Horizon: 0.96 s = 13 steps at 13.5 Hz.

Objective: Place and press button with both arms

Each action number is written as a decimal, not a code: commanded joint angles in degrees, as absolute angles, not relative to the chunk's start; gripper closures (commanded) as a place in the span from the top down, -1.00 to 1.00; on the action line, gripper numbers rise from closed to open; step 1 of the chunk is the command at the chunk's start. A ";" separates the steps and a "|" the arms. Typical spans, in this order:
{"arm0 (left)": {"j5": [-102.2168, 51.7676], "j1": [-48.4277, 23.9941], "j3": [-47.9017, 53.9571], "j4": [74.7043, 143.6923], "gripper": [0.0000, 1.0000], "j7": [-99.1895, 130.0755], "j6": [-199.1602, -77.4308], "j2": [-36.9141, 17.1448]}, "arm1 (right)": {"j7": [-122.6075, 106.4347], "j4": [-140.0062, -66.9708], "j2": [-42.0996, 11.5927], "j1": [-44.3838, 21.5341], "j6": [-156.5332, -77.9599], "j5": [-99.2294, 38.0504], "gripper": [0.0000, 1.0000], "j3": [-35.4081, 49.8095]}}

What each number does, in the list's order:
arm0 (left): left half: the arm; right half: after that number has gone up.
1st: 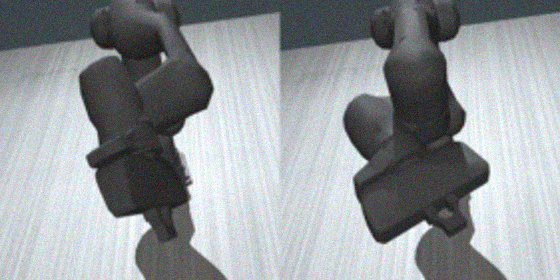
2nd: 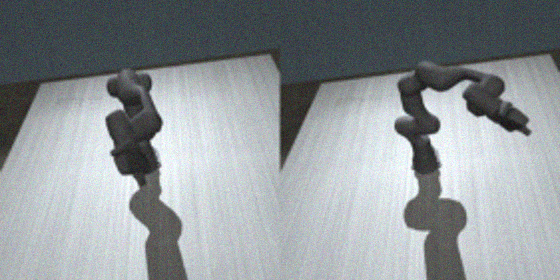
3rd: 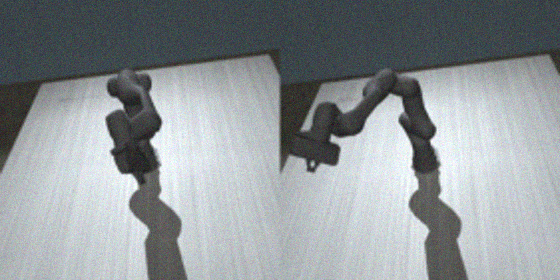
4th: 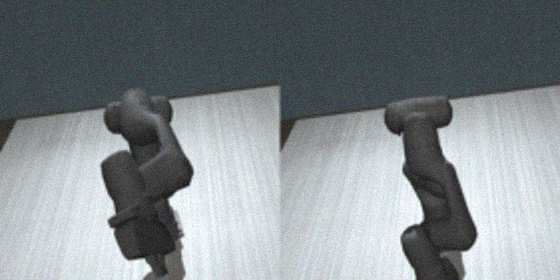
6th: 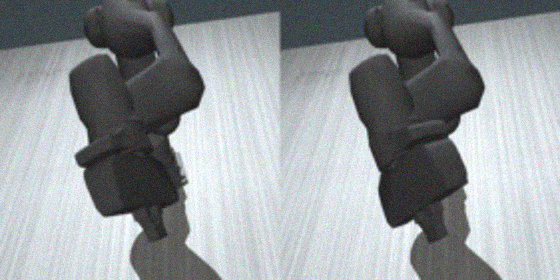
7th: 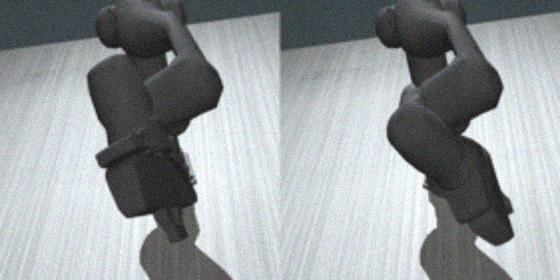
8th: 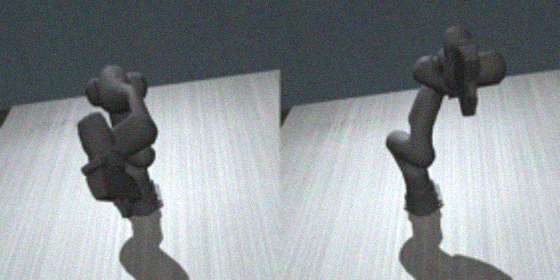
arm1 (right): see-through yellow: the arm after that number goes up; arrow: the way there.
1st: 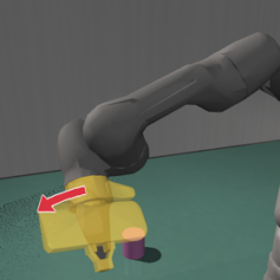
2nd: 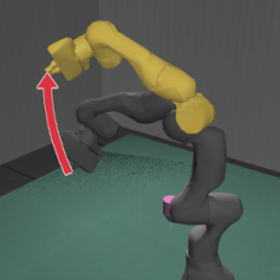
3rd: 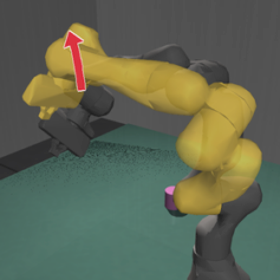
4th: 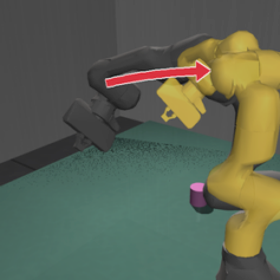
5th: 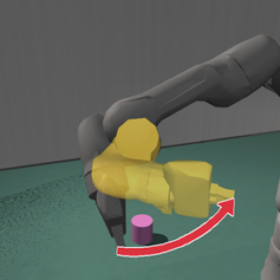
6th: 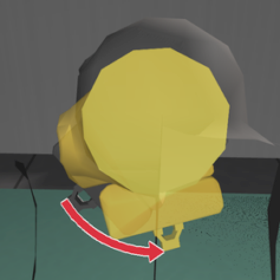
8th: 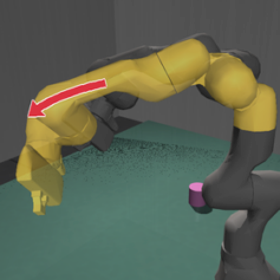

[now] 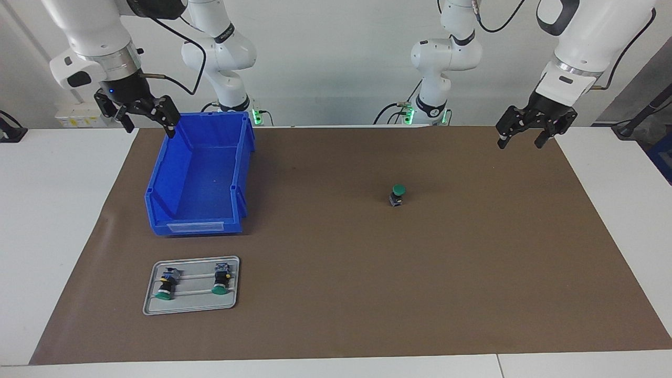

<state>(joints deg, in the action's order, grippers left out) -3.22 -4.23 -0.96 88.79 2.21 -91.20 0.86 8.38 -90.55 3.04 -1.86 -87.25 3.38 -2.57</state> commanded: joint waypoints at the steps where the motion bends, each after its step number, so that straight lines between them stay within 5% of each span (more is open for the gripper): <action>1: -2.37 -4.04 -0.53 82.37 1.00 2.46 -84.31 -2.02 | 7.47 -90.09 3.25 -1.58 -86.04 2.55 1.00 -2.55; 13: -2.20 -3.96 -0.53 86.48 1.00 2.64 -82.79 0.88 | 7.47 -90.09 3.25 -1.58 -86.04 2.55 1.00 -2.55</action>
<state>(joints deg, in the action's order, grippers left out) -3.22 -4.23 -0.83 85.52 2.22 -83.12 -0.06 8.38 -90.54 3.04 -1.86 -87.25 3.38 -2.57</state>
